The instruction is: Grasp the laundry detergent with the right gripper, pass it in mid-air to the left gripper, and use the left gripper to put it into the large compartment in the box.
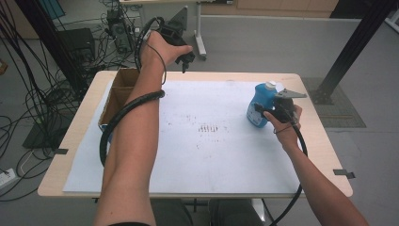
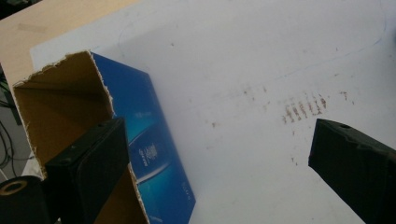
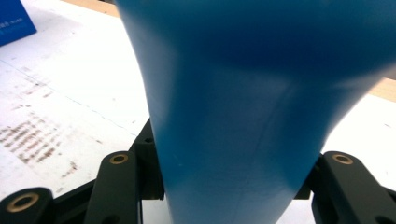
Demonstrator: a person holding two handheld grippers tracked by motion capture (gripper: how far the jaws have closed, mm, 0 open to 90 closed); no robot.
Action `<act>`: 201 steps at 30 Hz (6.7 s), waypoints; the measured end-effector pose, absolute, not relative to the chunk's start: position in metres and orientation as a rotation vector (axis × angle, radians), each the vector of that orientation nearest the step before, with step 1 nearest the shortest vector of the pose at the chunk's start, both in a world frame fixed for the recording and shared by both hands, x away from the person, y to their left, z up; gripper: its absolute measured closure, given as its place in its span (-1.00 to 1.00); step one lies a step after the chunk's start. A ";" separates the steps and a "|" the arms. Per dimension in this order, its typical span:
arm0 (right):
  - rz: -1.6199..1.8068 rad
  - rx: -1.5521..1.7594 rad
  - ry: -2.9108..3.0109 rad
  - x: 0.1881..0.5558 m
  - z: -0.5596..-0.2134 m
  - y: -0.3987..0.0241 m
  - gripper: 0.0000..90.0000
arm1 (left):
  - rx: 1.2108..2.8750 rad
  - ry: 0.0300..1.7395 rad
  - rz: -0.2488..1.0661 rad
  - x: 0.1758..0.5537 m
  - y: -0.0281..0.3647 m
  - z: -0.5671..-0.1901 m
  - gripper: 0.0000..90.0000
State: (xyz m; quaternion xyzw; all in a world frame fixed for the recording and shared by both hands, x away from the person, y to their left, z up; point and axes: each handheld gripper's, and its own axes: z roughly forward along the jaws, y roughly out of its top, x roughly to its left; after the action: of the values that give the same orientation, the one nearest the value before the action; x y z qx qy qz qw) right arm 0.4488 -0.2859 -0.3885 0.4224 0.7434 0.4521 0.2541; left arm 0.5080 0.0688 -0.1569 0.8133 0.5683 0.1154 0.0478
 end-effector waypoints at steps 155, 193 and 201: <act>1.610 0.055 2.660 0.457 -0.260 -0.063 0.00 | 3.105 0.327 0.071 0.455 0.044 -0.140 -0.88; 1.603 0.093 2.662 0.457 -0.259 -0.065 0.00 | 3.100 0.326 0.073 0.456 0.044 -0.142 -0.87; 1.615 0.079 2.657 0.457 -0.259 -0.065 0.00 | 3.099 0.327 0.075 0.457 0.045 -0.141 -0.87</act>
State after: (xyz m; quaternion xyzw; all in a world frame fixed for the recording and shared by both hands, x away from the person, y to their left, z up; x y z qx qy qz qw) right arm 0.4570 -0.0654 -0.2590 0.0254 0.8542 0.5191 0.0157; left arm 0.4568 0.0449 -0.1414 0.9941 0.1051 0.0241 0.0123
